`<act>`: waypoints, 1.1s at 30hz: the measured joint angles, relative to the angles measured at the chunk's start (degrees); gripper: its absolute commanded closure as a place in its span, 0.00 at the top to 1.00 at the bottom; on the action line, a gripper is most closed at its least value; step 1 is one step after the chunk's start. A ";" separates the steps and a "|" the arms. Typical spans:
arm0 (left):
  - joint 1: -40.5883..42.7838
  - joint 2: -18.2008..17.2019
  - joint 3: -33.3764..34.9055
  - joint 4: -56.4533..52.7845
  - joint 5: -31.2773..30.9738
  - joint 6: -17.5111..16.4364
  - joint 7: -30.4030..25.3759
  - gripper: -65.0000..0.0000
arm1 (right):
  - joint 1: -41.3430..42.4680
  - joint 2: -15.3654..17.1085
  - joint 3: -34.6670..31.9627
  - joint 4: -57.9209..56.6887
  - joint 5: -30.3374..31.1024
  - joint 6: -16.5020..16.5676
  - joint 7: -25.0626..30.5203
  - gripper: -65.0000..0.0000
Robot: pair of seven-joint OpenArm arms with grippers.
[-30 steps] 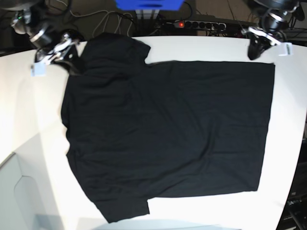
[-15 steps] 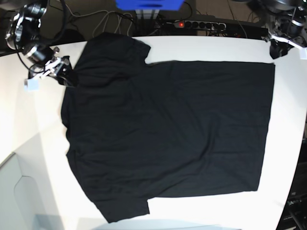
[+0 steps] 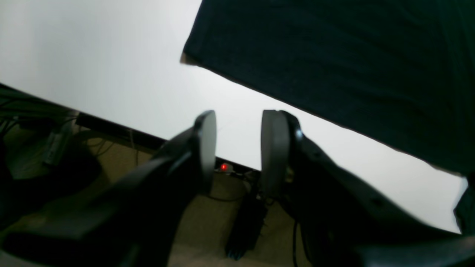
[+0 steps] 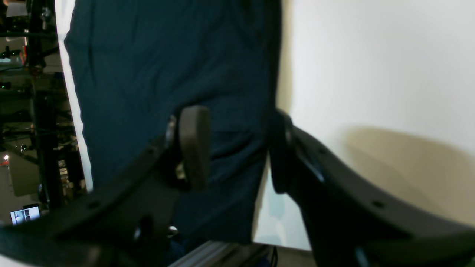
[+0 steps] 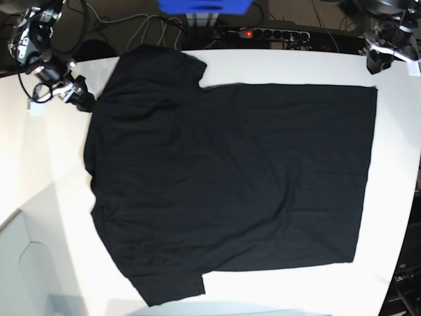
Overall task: Fold the T-shirt properly
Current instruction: 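Lower both grippers toward the shoulder corners of the black T-shirt, then grasp the shirt's shoulder corners with both grippers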
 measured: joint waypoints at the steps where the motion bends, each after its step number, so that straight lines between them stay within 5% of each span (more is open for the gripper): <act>1: 0.00 0.02 0.00 0.00 0.00 0.00 0.00 0.31 | 0.09 0.02 -0.07 -0.98 0.31 -0.02 0.24 0.40; 7: 0.00 0.04 0.00 0.00 0.02 0.00 0.00 0.31 | 1.95 -0.11 -0.20 -9.05 1.81 -0.04 0.63 0.40; 23: 0.02 0.28 0.00 0.00 0.00 -0.02 0.00 0.31 | 2.21 -1.11 -6.75 -8.92 2.86 -0.02 1.86 0.39; 30: 0.02 0.17 0.00 0.02 0.00 -0.02 0.02 0.31 | 2.86 -1.09 -6.97 -8.81 1.11 0.00 0.17 0.00; 33: -0.02 -0.13 -0.02 1.14 0.02 -0.04 0.44 0.31 | 2.84 -0.37 -9.07 -8.74 0.22 -0.02 0.61 0.00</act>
